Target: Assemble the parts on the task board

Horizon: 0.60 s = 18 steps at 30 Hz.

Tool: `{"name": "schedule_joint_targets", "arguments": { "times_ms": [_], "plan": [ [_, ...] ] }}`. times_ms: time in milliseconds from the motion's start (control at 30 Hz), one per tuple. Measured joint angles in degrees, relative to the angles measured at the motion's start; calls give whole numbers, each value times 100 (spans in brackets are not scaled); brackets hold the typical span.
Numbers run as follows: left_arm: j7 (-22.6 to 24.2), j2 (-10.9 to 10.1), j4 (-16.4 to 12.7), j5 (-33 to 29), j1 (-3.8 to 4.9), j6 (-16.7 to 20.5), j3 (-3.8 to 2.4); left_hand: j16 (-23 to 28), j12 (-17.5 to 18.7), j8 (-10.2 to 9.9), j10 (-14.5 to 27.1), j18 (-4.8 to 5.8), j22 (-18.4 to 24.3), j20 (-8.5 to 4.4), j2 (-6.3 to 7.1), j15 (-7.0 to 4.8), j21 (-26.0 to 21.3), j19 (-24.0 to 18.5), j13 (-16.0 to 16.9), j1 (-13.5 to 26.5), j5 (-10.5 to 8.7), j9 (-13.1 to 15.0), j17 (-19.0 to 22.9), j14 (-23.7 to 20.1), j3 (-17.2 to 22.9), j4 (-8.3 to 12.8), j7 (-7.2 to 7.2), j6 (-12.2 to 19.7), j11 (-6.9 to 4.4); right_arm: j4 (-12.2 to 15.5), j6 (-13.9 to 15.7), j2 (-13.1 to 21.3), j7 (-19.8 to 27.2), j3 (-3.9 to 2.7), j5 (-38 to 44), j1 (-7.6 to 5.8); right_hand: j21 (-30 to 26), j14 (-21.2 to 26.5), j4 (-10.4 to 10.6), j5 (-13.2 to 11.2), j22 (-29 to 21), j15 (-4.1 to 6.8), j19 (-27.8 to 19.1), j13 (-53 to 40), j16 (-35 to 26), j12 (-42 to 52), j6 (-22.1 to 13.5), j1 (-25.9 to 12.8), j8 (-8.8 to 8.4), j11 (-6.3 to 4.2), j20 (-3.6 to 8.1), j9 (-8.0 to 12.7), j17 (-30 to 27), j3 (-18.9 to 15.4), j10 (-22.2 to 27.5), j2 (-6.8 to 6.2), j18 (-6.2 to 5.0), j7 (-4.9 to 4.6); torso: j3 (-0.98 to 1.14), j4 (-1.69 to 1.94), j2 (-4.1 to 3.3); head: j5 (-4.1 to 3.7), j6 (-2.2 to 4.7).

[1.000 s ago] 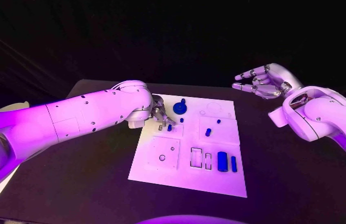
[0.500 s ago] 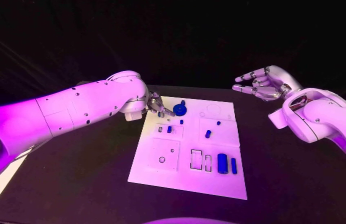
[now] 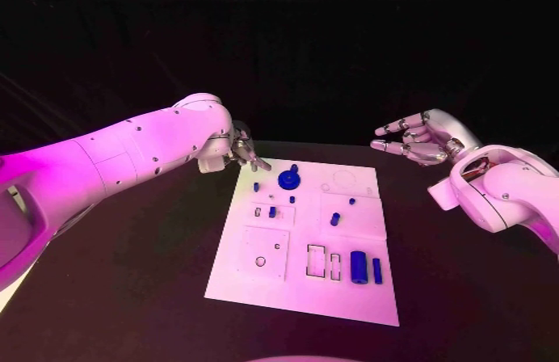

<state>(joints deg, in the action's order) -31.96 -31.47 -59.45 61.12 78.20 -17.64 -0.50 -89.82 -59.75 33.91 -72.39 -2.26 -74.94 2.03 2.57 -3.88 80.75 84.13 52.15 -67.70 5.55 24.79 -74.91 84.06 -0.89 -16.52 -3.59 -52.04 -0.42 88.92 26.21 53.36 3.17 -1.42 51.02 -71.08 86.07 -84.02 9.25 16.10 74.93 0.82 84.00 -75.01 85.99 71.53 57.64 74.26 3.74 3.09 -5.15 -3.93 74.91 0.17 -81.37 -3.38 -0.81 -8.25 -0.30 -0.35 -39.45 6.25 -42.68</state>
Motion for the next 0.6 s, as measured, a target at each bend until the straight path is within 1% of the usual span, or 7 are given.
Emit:
{"name": "schedule_joint_targets", "arguments": {
  "times_ms": [133, 200, 267, 400, 533, 600],
  "plan": [
    [123, 122, 287, 59, 5, -180, 31, 0, 0, 0, -3, 0, 0, 0, 0, 0, 0, 0, 16, 0, 0, 0, 0, 0, 0, 0, 0, 0, -3, -3, 0, -23, 3, 0, -1, 1, 0, 0, 0, 0, 0, 0, 0, 0, 0, 0, 0, 0, 0, 0, 0, 0, 0, 0, 0, 0, 0, 0, 0, 2, -1, 5, 2],
    [162, 167, 388, 88, 6, -231, 42, 0, -18, 0, -20, 0, 0, 0, -24, 0, 0, 0, 16, -24, 0, 0, 0, 0, 0, 0, 11, -10, -20, -3, 0, -31, 4, 0, -1, 1, 0, 0, 0, 0, 0, 0, 0, 0, 0, 0, 0, 0, 0, 0, 0, 0, 0, 0, 0, 0, 0, 0, 0, 2, -1, 15, 2],
    [219, 221, 508, 146, 7, -297, 64, 0, -35, 44, -41, 0, 1, 0, -52, 0, 31, 0, 37, -52, 0, 14, 0, 0, 0, 0, 32, -89, -42, -4, 0, -38, 5, 0, -1, 1, 0, 0, 0, 24, -1, 0, 0, 0, 0, 0, 0, 0, 0, 0, 0, 0, 0, 0, 0, 0, 0, 0, 1, -1, -2, 24, 2],
    [335, 307, 650, 275, 6, -404, 102, 0, -47, 44, -41, 0, 1, 0, -52, 0, 35, 0, 43, -52, 0, 17, 0, 0, -33, -14, 33, -90, -42, -7, 0, -45, 8, 0, -1, 2, 0, 0, 0, 24, -1, 0, 0, 0, 0, 0, 0, 0, 0, 0, 0, 0, 0, 0, 0, 0, 0, 0, 2, -5, -3, 40, -14],
    [440, 361, 725, 369, 1, -478, 116, 0, -78, 65, -64, 0, 1, 0, -56, -31, 63, 0, 58, -48, 0, 16, 0, -12, -95, -14, 67, -132, -64, -8, -1, -50, 10, 0, -1, 4, 0, 0, 0, 23, -1, 0, 0, 0, 0, 0, 0, 0, 0, 0, 0, 0, -1, 0, 0, 0, 0, 0, 3, -7, -3, 43, -25],
    [489, 384, 762, 402, -2, -512, 120, 0, -80, 65, -63, 0, 1, 0, -86, -42, 63, 0, 58, -18, 0, 16, 1, -1, -119, -24, 54, -151, -64, -8, -1, -52, 10, 0, -1, 4, 0, 0, 0, 23, -1, 0, 0, 0, 0, 0, 0, 0, 0, 0, 0, 0, -1, 0, 0, 0, 0, 0, 3, -7, -4, 43, -34]
  ]
}}
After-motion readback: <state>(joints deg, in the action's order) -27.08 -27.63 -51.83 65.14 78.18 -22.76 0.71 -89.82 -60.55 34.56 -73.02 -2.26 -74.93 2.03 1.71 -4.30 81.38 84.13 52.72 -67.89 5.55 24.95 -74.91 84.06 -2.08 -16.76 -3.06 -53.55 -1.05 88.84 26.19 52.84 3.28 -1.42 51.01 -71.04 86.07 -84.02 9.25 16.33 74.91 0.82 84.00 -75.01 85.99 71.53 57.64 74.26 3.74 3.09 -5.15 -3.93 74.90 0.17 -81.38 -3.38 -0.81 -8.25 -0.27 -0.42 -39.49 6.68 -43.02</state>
